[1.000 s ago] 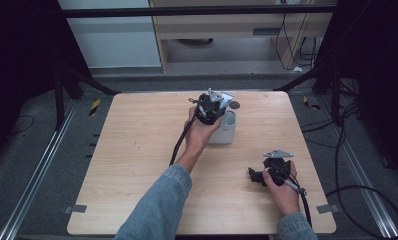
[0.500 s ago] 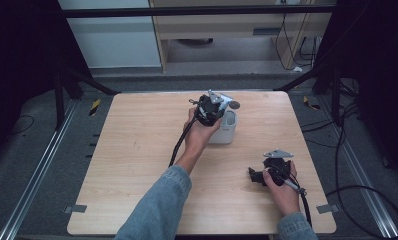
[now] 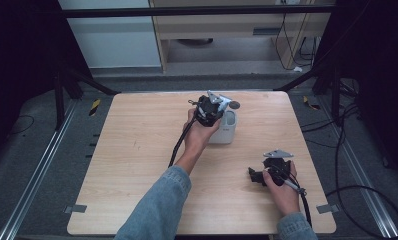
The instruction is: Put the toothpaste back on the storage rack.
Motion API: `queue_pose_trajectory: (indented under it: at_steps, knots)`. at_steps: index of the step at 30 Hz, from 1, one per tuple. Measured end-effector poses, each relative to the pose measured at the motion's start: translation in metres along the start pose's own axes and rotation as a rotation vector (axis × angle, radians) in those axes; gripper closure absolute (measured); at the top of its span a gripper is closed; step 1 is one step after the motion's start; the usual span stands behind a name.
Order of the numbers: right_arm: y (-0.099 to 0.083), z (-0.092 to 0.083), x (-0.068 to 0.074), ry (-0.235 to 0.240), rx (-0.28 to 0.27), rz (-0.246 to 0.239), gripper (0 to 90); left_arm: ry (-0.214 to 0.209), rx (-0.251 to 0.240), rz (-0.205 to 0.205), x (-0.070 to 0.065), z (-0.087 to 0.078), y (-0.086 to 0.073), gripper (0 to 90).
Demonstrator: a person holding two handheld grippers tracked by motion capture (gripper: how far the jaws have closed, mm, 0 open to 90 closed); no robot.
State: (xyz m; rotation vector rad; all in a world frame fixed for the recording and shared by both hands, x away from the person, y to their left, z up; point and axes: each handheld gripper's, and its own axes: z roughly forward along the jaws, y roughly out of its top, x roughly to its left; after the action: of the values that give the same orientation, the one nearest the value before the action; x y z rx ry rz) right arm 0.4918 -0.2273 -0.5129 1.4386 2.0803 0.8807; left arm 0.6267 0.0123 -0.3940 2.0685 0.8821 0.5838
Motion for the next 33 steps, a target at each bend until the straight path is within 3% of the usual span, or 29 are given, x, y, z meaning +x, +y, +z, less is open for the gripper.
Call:
queue_pose_trajectory:
  at_steps: [22,28,33]
  knots:
    - [0.000,-0.001,0.001,0.009,0.005,0.017,0.4,-0.008,0.025,-0.031,0.001,0.005,0.005,76.9]
    - [0.000,0.000,0.000,0.001,0.000,0.001,0.4,-0.018,0.023,-0.051,0.004,0.002,0.005,73.1]
    - [0.000,0.000,0.000,0.001,0.000,0.002,0.4,-0.012,0.008,-0.037,0.001,-0.006,0.008,67.5]
